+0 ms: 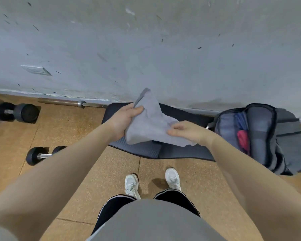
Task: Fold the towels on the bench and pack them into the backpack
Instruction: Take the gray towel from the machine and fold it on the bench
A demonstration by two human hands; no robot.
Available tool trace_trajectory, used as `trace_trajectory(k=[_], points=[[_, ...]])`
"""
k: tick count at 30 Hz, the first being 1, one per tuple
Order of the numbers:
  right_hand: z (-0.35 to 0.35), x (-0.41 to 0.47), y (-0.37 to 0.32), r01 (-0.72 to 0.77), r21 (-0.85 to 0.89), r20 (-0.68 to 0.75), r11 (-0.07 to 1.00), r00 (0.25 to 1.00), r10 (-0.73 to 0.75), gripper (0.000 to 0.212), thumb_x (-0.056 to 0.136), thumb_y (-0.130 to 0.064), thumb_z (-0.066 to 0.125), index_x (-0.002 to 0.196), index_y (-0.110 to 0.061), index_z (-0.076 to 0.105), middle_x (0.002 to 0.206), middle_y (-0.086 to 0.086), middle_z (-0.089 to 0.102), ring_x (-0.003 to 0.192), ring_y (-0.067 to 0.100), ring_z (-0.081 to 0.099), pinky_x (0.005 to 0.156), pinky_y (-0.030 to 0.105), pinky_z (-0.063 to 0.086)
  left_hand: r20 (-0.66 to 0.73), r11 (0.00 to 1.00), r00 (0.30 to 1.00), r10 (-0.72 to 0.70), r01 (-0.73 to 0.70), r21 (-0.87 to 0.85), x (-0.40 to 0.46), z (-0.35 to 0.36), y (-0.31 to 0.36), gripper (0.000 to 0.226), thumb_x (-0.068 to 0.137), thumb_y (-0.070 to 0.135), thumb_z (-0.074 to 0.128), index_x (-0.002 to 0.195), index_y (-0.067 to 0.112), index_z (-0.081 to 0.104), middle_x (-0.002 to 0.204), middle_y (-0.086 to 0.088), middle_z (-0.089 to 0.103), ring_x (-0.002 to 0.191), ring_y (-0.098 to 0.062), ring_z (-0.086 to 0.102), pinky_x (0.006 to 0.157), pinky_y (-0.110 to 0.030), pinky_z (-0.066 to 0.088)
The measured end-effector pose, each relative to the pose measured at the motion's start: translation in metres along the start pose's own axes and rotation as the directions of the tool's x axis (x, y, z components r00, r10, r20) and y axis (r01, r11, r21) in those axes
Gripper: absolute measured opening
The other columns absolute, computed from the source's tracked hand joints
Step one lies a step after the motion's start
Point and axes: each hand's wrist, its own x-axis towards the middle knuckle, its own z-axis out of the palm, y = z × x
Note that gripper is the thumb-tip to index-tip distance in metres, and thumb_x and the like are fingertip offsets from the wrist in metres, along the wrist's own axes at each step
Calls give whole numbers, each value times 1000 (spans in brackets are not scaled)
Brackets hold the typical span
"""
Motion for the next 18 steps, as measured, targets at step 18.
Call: trace_trajectory(k=[18], points=[[55, 154, 73, -262, -365, -219, 893, 957, 192, 15, 88, -25, 58, 84, -11, 58, 84, 4, 59, 84, 25, 55, 65, 30, 39, -327, 730, 944, 31, 202, 652, 111, -154, -132, 26, 91, 31, 51, 93, 6, 47, 72, -5, 51, 67, -24, 50, 55, -31, 36]])
